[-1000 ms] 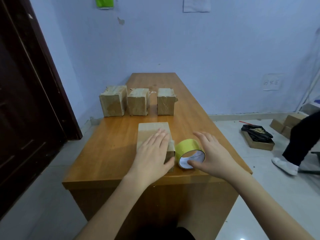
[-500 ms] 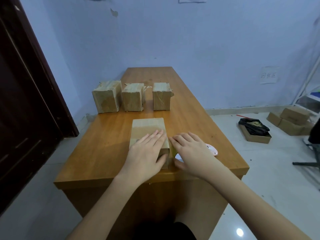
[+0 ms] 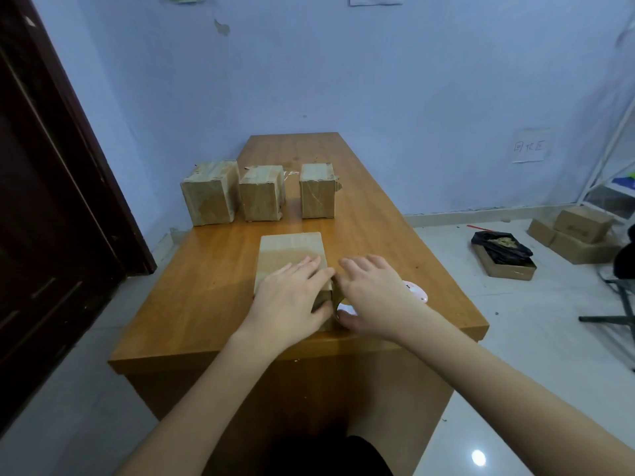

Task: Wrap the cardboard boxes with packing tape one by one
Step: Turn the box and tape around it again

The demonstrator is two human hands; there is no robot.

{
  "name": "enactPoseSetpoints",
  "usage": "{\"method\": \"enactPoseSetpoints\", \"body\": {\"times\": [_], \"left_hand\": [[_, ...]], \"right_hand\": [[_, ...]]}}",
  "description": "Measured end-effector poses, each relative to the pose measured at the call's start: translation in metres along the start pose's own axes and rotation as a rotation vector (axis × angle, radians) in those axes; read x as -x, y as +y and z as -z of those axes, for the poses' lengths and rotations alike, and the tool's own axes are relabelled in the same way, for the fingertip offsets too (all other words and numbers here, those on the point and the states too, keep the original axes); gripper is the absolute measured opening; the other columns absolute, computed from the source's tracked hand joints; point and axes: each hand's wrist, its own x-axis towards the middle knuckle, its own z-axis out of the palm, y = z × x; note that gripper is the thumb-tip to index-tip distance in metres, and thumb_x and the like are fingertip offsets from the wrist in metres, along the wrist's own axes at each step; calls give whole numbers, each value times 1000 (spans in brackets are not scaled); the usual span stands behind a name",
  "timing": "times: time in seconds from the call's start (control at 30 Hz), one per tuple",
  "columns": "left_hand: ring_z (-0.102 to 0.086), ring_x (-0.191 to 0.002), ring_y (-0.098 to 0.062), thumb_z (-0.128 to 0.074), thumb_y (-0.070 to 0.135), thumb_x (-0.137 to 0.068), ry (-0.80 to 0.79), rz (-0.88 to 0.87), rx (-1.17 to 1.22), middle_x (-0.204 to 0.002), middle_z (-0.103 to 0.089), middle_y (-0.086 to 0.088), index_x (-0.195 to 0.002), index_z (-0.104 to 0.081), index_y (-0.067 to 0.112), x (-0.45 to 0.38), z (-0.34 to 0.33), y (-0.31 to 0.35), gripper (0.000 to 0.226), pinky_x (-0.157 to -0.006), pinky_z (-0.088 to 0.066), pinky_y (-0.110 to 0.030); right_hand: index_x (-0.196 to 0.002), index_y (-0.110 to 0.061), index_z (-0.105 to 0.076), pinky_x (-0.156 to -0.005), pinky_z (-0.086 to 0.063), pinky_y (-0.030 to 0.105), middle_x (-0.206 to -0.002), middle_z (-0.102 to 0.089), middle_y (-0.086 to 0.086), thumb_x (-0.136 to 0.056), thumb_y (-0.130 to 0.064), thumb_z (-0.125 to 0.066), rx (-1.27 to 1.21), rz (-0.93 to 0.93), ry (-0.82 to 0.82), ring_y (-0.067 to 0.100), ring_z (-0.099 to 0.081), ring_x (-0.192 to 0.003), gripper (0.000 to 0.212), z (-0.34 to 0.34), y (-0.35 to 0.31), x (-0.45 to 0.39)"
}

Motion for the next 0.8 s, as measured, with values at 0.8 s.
{"method": "enactPoseSetpoints", "body": {"times": [0.8], "left_hand": [[-55, -110, -26, -47, 25, -96, -392, -199, -374, -141, -41, -17, -120, -39, 31, -25, 27, 7, 26, -57, -29, -25]], "right_hand": [[-101, -7, -39, -58, -42, 30, -93, -57, 0, -96, -14, -46, -697, -649, 88, 24, -55, -79, 11, -70, 79, 26]]}}
